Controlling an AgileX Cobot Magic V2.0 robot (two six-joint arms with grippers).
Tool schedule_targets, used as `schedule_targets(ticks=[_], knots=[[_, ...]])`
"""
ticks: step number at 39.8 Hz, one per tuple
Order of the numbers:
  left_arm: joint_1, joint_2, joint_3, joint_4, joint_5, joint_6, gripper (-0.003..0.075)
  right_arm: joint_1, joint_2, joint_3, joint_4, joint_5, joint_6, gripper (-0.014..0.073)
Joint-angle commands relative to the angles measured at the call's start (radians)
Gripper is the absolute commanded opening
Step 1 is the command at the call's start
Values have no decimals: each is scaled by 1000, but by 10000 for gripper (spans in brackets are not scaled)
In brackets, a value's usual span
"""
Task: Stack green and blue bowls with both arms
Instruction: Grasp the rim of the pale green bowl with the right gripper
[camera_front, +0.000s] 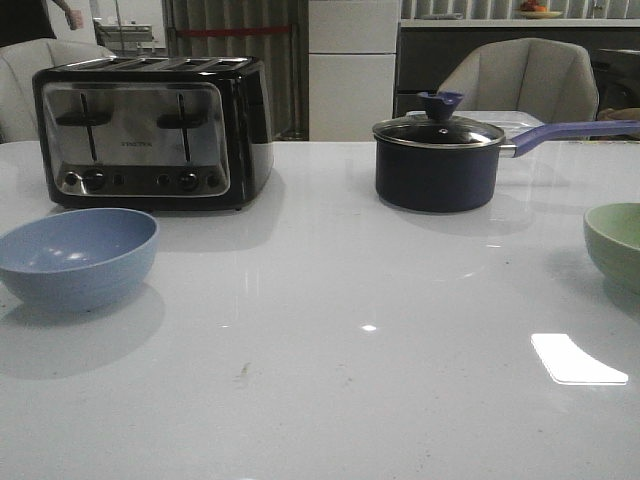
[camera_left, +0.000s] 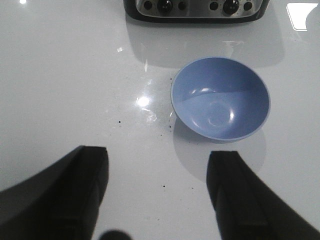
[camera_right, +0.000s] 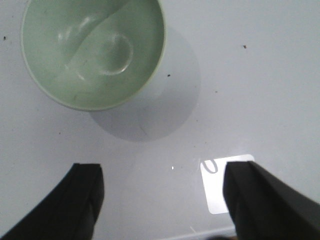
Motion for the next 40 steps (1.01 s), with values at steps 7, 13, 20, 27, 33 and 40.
schedule_targets(ticks=[7,13,20,27,33,40], knots=[[-1,-2,-31,-5,-58,0,473,-22,181,-167,96,-43,-66,594],[-1,-2,-31,-5,-58,0,473,-21,287,-236,110,-49,-71,594],[-1,-2,-31,-5,-58,0,473,-21,380,-278,110,-87,-77,594],[-1,-2,-31,-5,-57,0,473,-21,445,-312,130,-90,-98,594],[-1,-2,-31,-5,-57,0,473,-21,489,-319,139,-97,-102,594],[-1,-2,-31,-5,-57,0,473,-21,517,-322,141,-100,-105,577]])
